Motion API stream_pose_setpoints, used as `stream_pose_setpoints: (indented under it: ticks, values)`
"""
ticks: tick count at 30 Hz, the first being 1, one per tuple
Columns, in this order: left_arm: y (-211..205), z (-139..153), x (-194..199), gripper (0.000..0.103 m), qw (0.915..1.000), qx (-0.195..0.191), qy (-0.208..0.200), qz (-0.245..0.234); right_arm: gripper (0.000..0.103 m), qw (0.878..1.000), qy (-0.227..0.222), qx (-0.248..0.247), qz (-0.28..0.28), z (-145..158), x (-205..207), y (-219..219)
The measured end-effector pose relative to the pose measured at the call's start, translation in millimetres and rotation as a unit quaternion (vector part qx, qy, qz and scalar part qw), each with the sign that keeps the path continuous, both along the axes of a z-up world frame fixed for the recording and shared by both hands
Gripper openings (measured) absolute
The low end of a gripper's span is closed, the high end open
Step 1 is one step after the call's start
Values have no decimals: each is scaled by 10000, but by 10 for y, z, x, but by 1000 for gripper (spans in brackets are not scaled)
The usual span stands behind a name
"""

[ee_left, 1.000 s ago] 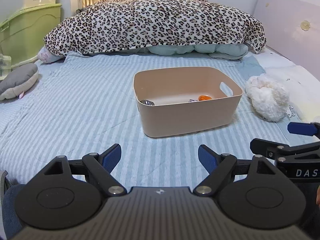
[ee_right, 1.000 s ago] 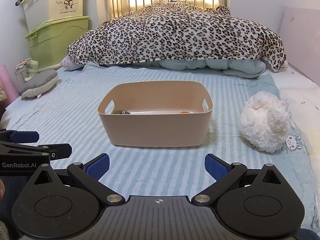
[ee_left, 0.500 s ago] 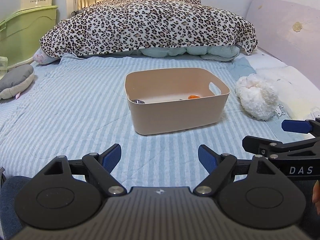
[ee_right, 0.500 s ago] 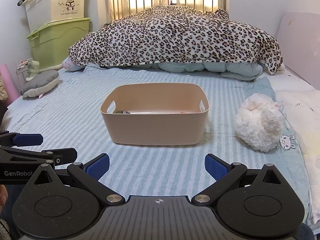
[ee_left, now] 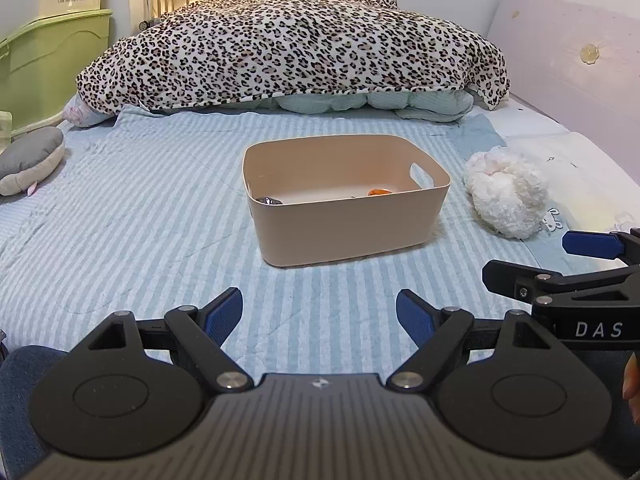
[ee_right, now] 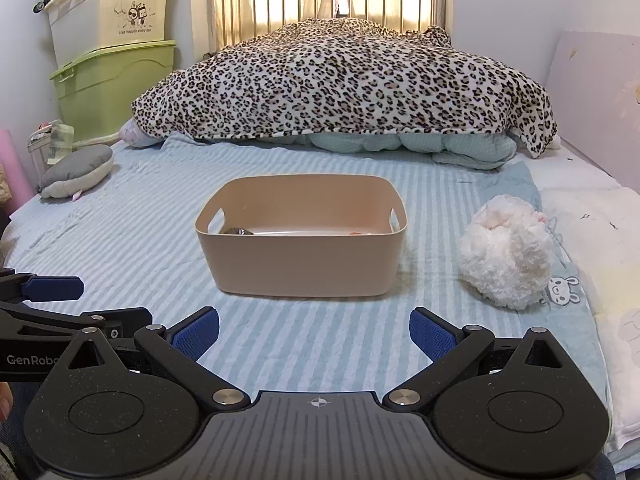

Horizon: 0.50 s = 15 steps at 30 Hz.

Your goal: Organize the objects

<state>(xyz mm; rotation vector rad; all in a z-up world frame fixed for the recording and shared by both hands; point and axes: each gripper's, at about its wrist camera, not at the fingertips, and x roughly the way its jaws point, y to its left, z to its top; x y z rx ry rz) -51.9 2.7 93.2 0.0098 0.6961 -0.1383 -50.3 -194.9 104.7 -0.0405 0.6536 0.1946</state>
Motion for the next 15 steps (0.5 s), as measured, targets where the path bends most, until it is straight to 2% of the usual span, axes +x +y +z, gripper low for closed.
stream_pose_setpoints:
  ticks: [15]
  values:
    - [37,-33,63,85,9998,-140,132,3,103,9999,131,-71,3,-60,50,9]
